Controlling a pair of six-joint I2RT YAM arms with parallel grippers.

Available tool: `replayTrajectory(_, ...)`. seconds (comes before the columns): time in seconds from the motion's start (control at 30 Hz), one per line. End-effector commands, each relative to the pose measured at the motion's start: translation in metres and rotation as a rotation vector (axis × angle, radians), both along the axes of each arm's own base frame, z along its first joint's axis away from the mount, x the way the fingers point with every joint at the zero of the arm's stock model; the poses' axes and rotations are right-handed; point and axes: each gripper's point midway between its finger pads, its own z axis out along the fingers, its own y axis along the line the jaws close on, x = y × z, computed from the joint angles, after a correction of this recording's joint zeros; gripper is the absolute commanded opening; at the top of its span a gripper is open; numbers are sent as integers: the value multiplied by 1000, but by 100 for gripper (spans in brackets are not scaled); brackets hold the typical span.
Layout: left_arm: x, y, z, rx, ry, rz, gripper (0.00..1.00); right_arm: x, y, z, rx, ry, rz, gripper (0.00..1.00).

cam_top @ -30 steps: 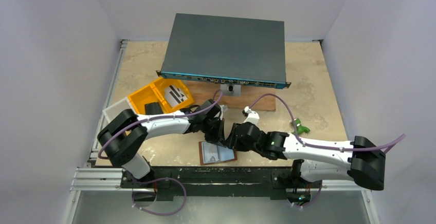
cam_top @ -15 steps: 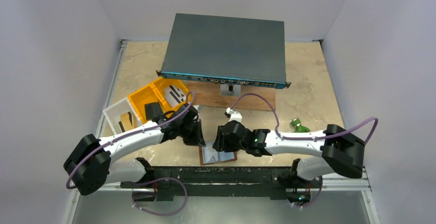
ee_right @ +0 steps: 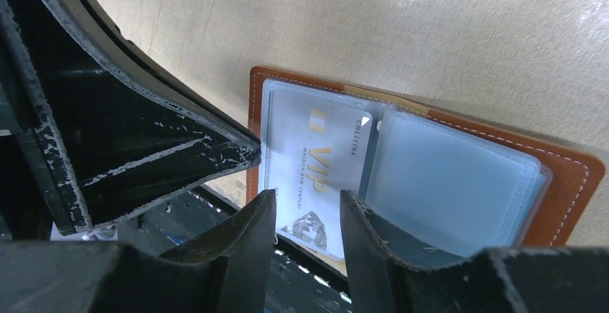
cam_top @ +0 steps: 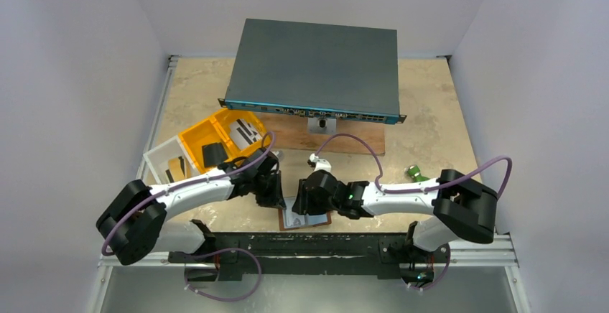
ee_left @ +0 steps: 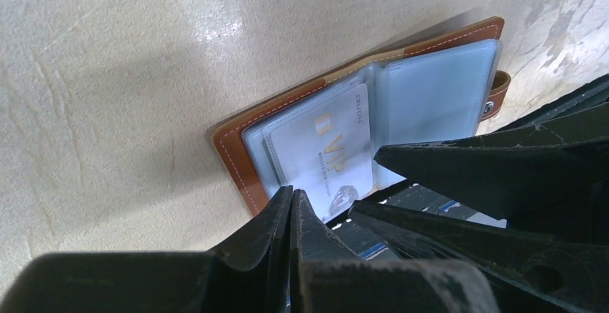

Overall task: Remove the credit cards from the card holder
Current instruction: Remove the credit card from the card holder.

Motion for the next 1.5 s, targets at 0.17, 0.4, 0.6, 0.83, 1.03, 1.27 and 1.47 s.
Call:
replayTrajectory(0.17,4,-9,-7,-36,-4,-22,0,0,-4,-5,11,11,-40,38)
replayTrajectory(0.4,3,-8,-15,-14,21,-13,0,-4,-7,-16,5,35,-39,39)
replayTrajectory(0.6,3,-11,-18,-17,34,-15,0,-9,-5,-24,20,56,-22,40)
replayTrajectory(0.83,2,-18,-20,-29,50,-11,0,-5,-9,-27,102,86,-32,41)
replayTrajectory(1.03,-2,-17,-29,-7,75,4,0,1,-17,-25,185,108,-51,41)
replayTrajectory(1.27,-2,4,-44,112,85,71,0,1,-30,-25,222,130,-87,41)
replayTrajectory(1.47,-5,11,-53,156,108,87,0,-1,-35,-24,261,152,-104,38)
